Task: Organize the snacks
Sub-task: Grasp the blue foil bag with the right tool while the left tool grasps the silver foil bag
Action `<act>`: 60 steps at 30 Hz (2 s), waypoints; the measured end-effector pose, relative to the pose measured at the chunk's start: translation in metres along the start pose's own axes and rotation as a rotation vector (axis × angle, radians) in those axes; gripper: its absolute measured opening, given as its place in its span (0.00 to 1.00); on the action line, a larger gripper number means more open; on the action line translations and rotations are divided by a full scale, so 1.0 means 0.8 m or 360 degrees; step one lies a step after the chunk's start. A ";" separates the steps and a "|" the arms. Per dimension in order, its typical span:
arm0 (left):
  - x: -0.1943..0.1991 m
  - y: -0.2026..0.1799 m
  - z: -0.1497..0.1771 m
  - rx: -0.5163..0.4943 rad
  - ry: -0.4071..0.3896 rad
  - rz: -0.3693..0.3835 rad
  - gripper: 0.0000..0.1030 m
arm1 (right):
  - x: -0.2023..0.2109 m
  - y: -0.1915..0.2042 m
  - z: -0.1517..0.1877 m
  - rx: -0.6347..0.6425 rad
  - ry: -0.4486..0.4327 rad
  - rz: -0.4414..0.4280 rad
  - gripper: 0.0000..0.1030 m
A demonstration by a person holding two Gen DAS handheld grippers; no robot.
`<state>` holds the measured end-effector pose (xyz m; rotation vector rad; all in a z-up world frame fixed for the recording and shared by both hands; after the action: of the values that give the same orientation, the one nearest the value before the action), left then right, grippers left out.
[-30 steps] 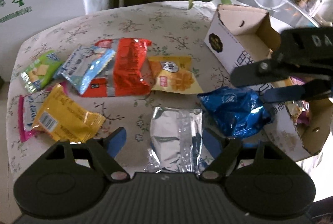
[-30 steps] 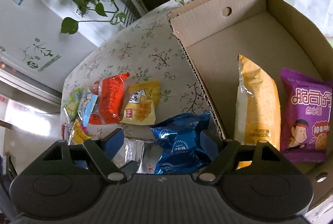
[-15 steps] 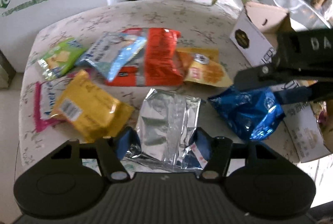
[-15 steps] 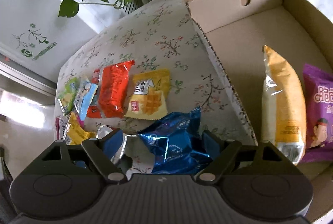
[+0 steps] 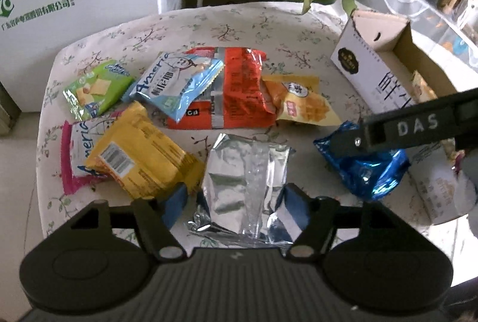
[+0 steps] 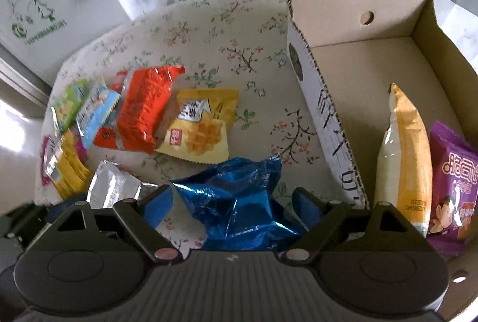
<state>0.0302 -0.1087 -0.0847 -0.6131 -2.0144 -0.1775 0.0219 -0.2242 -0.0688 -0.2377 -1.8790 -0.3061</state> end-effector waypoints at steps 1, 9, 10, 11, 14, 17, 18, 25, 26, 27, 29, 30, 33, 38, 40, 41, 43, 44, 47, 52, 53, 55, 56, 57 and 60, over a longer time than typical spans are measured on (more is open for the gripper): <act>-0.002 0.000 0.001 -0.0002 0.0005 -0.0008 0.72 | -0.004 0.001 0.002 0.0017 0.0011 0.0013 0.88; -0.015 -0.004 0.000 -0.0069 0.0019 -0.0072 0.88 | -0.017 0.012 0.007 0.0095 0.0045 0.0081 0.88; -0.017 -0.005 0.001 -0.0091 0.0027 -0.0093 0.92 | -0.020 0.012 0.008 0.0099 0.0054 0.0087 0.88; -0.019 -0.005 0.004 -0.0122 0.0037 -0.0118 0.94 | -0.022 0.012 0.009 0.0109 0.0062 0.0096 0.88; -0.022 -0.003 0.007 -0.0139 0.0052 -0.0148 0.99 | -0.026 0.013 0.012 0.0126 0.0073 0.0118 0.84; -0.023 -0.001 0.005 -0.0135 0.0082 -0.0148 1.00 | -0.026 0.016 0.012 0.0139 0.0069 0.0104 0.75; -0.023 -0.001 0.005 -0.0136 0.0087 -0.0147 1.00 | -0.027 0.015 0.012 0.0144 0.0072 0.0099 0.75; -0.021 -0.003 0.008 -0.0148 0.0085 -0.0129 0.98 | -0.024 0.017 0.009 0.0151 0.0037 0.0062 0.71; -0.022 -0.003 0.007 -0.0139 0.0082 -0.0129 0.95 | -0.021 0.017 0.008 0.0151 0.0032 0.0059 0.71; -0.020 -0.002 0.006 -0.0134 0.0071 -0.0138 0.93 | -0.019 0.016 0.007 0.0149 0.0027 0.0056 0.71; -0.016 -0.003 0.001 -0.0142 0.0041 -0.0141 0.75 | -0.014 0.017 0.005 0.0145 0.0012 0.0037 0.71; -0.014 -0.004 0.000 -0.0140 0.0035 -0.0113 0.70 | -0.011 0.018 0.004 0.0143 0.0002 0.0023 0.71; -0.011 -0.003 -0.002 -0.0095 0.0025 -0.0082 0.60 | -0.007 0.018 -0.001 0.0135 -0.0017 0.0005 0.71; -0.005 0.001 -0.002 -0.0034 0.0020 -0.0062 0.57 | 0.003 0.016 -0.005 0.0120 -0.0049 -0.0027 0.71; -0.003 0.004 -0.001 -0.0016 0.0016 -0.0066 0.57 | 0.008 0.015 -0.007 0.0114 -0.0063 -0.0038 0.71; 0.000 0.004 -0.001 -0.0013 0.0011 -0.0070 0.57 | 0.011 0.015 -0.007 0.0110 -0.0070 -0.0045 0.71; 0.003 0.004 -0.004 -0.0005 -0.0004 -0.0070 0.57 | 0.014 0.017 -0.009 0.0106 -0.0082 -0.0061 0.71; 0.005 0.003 -0.005 0.0002 -0.0012 -0.0066 0.57 | 0.017 0.018 -0.010 0.0108 -0.0090 -0.0070 0.71; 0.013 0.003 -0.010 0.0027 -0.0039 -0.0056 0.57 | 0.022 0.020 -0.012 0.0117 -0.0110 -0.0084 0.71; 0.021 0.002 -0.016 0.0024 -0.0077 -0.0083 0.57 | 0.027 0.022 -0.015 0.0137 -0.0138 -0.0086 0.71; 0.022 0.003 -0.016 0.0026 -0.0080 -0.0089 0.57 | 0.029 0.023 -0.016 0.0140 -0.0142 -0.0087 0.71; 0.023 0.004 -0.016 0.0034 -0.0084 -0.0095 0.57 | 0.029 0.023 -0.017 0.0142 -0.0150 -0.0087 0.71; 0.024 0.005 -0.017 0.0038 -0.0085 -0.0099 0.57 | 0.030 0.024 -0.018 0.0143 -0.0153 -0.0089 0.71; 0.025 0.005 -0.016 0.0041 -0.0088 -0.0103 0.57 | 0.031 0.023 -0.018 0.0144 -0.0156 -0.0091 0.71; 0.029 0.005 -0.019 0.0051 -0.0101 -0.0112 0.57 | 0.034 0.021 -0.019 0.0141 -0.0167 -0.0093 0.71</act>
<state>0.0351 -0.1032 -0.0577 -0.5335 -2.0976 -0.1694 0.0319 -0.2127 -0.0366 -0.1414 -2.0010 -0.2533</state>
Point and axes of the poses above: each gripper's, at about its wrist camera, not at the fingertips, and x roughly against the way its jaws point, y to its left, z to its underside, the point moved 10 cm from there along -x, roughly the way its jaws point, and after that the axes turned 1 degree about z, right-handed, at the moved point
